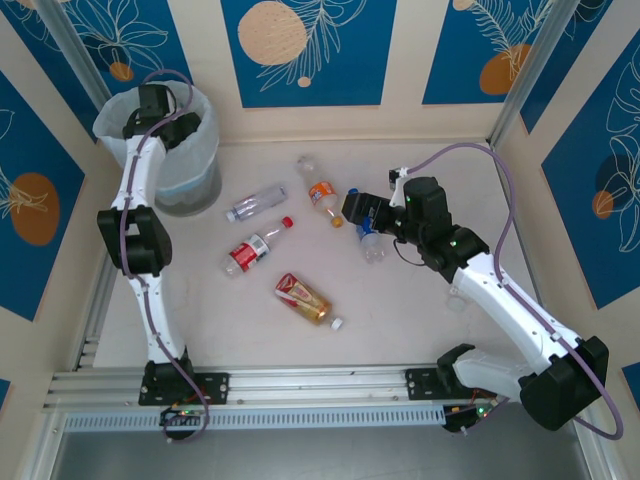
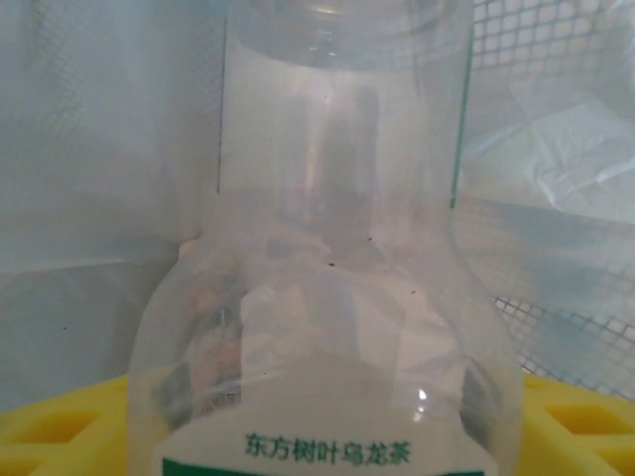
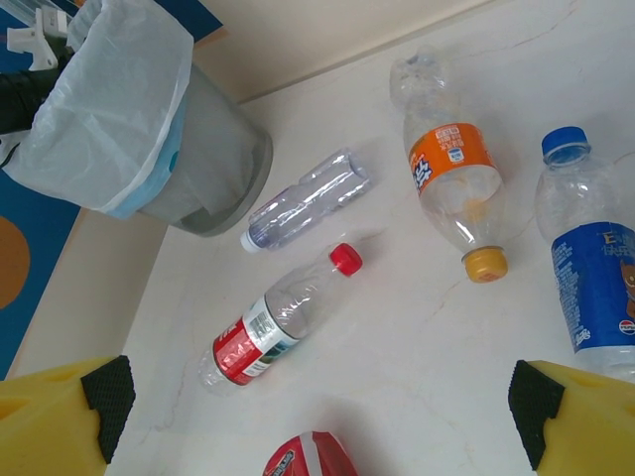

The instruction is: Put the plastic bottles in the bin

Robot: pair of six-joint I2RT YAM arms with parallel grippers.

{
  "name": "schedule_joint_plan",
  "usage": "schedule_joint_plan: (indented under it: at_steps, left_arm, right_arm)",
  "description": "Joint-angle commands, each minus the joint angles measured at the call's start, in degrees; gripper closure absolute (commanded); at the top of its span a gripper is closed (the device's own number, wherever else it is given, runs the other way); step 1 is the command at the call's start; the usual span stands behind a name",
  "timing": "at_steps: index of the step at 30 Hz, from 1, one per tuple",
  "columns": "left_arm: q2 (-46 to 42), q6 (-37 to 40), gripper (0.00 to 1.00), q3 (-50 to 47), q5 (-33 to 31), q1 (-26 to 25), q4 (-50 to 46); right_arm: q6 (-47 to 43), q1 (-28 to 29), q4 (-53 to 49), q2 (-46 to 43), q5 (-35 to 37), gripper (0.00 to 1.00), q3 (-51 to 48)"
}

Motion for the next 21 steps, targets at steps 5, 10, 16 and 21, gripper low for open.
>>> schedule_joint_plan:
  at_steps: [5, 10, 16, 21]
  left_arm:
    - [-0.24, 0.20, 0.17, 2.81, -0.93, 0.37, -1.60]
    - [-1.60, 0.73, 0.13, 2.83, -0.18, 0.34, -0.99]
    - [-3.56, 1.22, 0.06, 2.90, 0.73, 0.29, 0.09]
    - [-5.91, 1.88, 0.01, 2.88, 0.84, 0.37, 1.65]
  right_arm:
    - [-0.07, -0.08, -1.22, 0.37, 0.93, 0.01, 1.72]
    - [0.02, -0.08, -1.25, 0.63, 1.01, 0.01, 1.72]
    - [-0.04, -0.08, -1.48, 0.81, 1.17, 0.01, 1.67]
    - [-0.15, -0.08, -1.83, 0.81, 1.47, 0.01, 1.64]
